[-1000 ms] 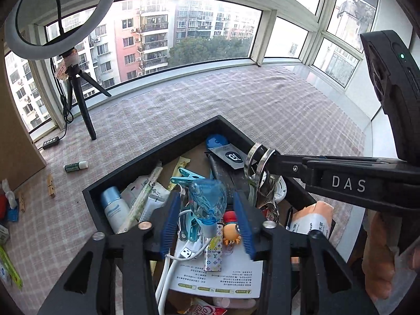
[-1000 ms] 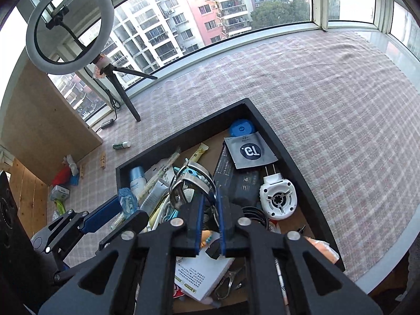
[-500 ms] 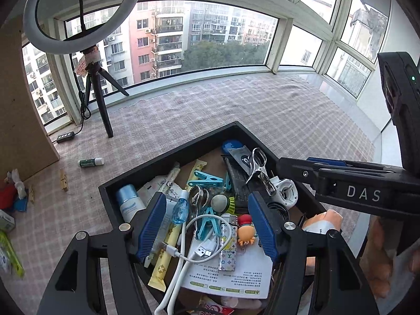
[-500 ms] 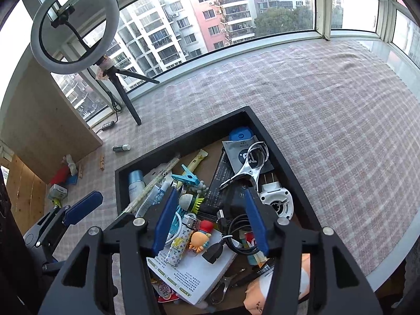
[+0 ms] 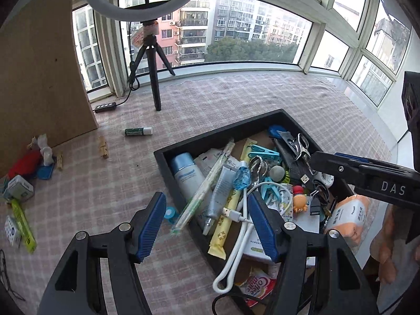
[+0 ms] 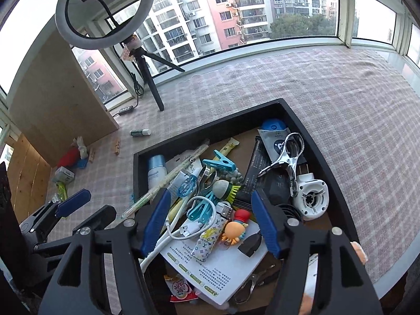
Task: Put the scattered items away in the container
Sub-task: 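Lower both clippers into the black tray and open both tools, then move both tools back toward the yellow-green tube on the carpet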
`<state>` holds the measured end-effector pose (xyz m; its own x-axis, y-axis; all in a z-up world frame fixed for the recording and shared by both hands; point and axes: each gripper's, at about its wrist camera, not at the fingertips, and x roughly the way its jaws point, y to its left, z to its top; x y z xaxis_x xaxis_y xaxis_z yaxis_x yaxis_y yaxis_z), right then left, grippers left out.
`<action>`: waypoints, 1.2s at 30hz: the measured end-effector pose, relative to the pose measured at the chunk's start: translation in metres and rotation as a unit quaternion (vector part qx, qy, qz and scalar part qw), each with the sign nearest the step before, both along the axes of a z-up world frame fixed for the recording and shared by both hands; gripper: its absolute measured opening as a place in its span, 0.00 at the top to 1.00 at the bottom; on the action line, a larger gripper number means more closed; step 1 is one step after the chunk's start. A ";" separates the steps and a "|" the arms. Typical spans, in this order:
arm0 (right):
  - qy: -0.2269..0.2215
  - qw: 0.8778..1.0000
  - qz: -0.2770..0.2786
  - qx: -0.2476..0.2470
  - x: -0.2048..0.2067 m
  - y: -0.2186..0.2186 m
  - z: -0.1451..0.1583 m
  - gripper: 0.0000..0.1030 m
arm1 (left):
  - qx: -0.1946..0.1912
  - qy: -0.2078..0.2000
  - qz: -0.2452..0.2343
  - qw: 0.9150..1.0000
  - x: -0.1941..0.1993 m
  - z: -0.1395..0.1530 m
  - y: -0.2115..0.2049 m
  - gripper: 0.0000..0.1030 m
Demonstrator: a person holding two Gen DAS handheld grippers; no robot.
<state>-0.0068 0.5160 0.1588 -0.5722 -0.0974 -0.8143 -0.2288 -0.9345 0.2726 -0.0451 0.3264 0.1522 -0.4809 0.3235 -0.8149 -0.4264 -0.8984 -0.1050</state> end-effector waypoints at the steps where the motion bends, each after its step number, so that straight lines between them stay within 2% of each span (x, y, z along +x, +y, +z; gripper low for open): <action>1: 0.005 1.000 0.005 -0.002 0.002 -0.004 -0.002 0.39 | -0.001 -0.002 0.007 1.000 0.000 -0.003 -0.011 0.39; 8: 0.025 0.999 0.041 0.024 0.013 -0.044 -0.011 0.38 | -0.021 -0.021 0.060 0.998 0.010 -0.027 -0.092 0.39; 15: 0.015 0.996 0.060 0.068 0.013 -0.090 -0.018 0.38 | -0.035 -0.035 0.128 0.991 0.015 -0.045 -0.182 0.39; 21: -0.002 0.994 0.068 0.084 0.006 -0.128 -0.024 0.39 | -0.038 -0.041 0.176 0.983 0.016 -0.050 -0.250 0.39; 26: -0.020 0.995 0.069 0.066 0.000 -0.151 -0.033 0.39 | -0.032 -0.039 0.202 0.978 0.017 -0.052 -0.295 0.39; 36: -0.004 0.995 0.097 0.038 -0.028 -0.211 -0.023 0.39 | -0.029 -0.034 0.224 0.974 0.001 -0.059 -0.352 0.39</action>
<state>-0.0350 0.3045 0.1357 -0.5429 -0.1427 -0.8276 -0.0446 -0.9792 0.1981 -0.0444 -0.0254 0.0937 -0.5075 0.0454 -0.8604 0.0162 -0.9979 -0.0622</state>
